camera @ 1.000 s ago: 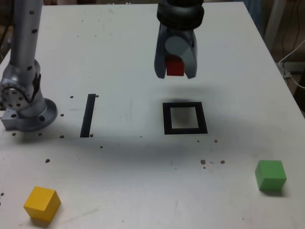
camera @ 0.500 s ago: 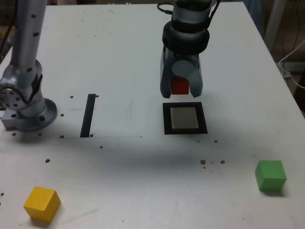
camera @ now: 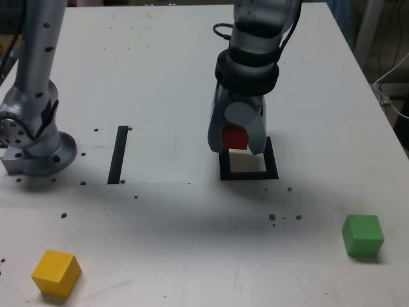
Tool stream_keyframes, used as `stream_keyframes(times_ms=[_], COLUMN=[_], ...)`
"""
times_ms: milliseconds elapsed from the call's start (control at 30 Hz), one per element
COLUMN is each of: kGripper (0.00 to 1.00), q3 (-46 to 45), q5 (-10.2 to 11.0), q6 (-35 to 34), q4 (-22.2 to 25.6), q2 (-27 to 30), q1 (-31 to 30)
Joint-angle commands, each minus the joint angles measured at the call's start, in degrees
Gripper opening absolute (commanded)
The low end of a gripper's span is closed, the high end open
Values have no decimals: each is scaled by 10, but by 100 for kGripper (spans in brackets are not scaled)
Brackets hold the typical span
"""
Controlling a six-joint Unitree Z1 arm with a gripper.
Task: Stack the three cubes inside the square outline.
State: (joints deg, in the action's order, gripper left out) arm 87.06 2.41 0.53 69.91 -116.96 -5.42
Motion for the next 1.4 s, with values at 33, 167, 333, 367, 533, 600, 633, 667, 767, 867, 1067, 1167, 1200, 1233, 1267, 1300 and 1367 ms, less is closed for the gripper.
stream_keyframes(times_ms=[33, 167, 333, 367, 533, 600, 633, 667, 767, 867, 1067, 1167, 1200, 1233, 1267, 1300, 1367], kGripper=[35, 35, 35, 36, 38, 40, 41, 43, 46, 47, 51, 56, 57, 59, 62, 67, 78], q3=[-1, 2, 6, 6, 3, 4, 4, 6, 10, 11, 8, 3, 2, 1, 0, 0, 1], q5=[0, -2, -9, -10, -9, -7, -7, -7, -9, -15, -28, -29, -30, -30, -30, -30, -30], q6=[1, 1, 1, 1, 4, 6, 7, 8, 14, 19, 28, 29, 29, 30, 31, 32, 34], q4=[-6, -18, -28, -29, -30, -30, -31, -31, -31, -31, -33, -33, -33, -33, -33, -34, -34], q2=[-8, -15, -27, -29, -39, -41, -42, -43, -47, -49, -50, -50, -49, -49, -49, -49, -48], q1=[-1, 0, 0, 0, 7, 10, 11, 12, 15, 20, 23, 23, 23, 23, 23, 23, 23])
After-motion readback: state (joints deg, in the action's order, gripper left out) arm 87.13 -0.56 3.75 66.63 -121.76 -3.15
